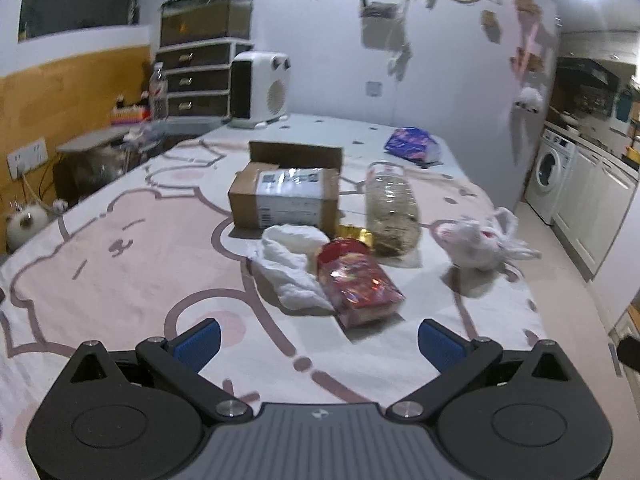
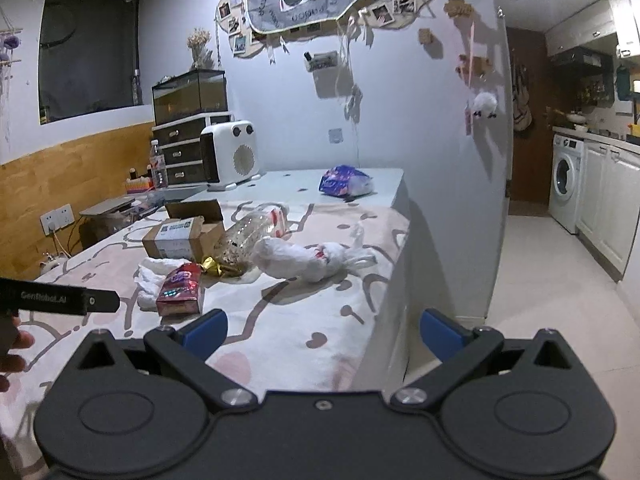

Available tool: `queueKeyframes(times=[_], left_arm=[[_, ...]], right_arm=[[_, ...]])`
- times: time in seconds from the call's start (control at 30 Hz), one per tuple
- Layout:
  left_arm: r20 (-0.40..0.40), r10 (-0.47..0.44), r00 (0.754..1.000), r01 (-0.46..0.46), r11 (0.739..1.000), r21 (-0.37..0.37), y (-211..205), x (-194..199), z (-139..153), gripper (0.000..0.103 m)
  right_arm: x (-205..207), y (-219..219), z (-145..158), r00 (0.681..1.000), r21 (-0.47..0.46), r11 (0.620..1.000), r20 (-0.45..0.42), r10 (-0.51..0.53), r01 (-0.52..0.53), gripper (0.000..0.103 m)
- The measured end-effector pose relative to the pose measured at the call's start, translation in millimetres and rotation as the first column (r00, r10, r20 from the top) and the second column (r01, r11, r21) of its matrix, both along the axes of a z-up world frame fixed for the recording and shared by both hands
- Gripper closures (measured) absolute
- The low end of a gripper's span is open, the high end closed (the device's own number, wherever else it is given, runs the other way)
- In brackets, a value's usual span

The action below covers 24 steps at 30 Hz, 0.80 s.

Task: Collect trash
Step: 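Grasp the red snack bag with the left tool while the right tool grasps the white plastic bag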

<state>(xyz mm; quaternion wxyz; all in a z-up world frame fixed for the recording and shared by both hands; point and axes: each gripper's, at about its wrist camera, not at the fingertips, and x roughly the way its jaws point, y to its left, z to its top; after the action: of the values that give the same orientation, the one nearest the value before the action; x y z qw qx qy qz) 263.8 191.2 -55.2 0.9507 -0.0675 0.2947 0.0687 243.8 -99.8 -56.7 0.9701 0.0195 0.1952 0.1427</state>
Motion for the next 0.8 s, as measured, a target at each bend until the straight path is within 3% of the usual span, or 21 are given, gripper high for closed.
queueKeyframes(times=[0.33,0.63,0.8], left_arm=[[-0.046,0.015,0.999,-0.023,0.982,-0.186,-1,62,-18,0.000],[0.000,0.018,1.000,-0.018,0.986,-0.165,-22,90,-39,0.002],[0.026,0.052,0.998,-0.048,0.990,-0.132,-22,93,-52,0.009]], right_arm=[[53,14,-9,0.999,0.019,0.999,-0.009,-0.039,0.039,0.000],[99,13,-6,0.999,0.043,0.999,-0.029,-0.021,0.022,0.000],[120,11,-8,0.990,0.206,0.977,-0.139,-0.022,0.051,0.000]])
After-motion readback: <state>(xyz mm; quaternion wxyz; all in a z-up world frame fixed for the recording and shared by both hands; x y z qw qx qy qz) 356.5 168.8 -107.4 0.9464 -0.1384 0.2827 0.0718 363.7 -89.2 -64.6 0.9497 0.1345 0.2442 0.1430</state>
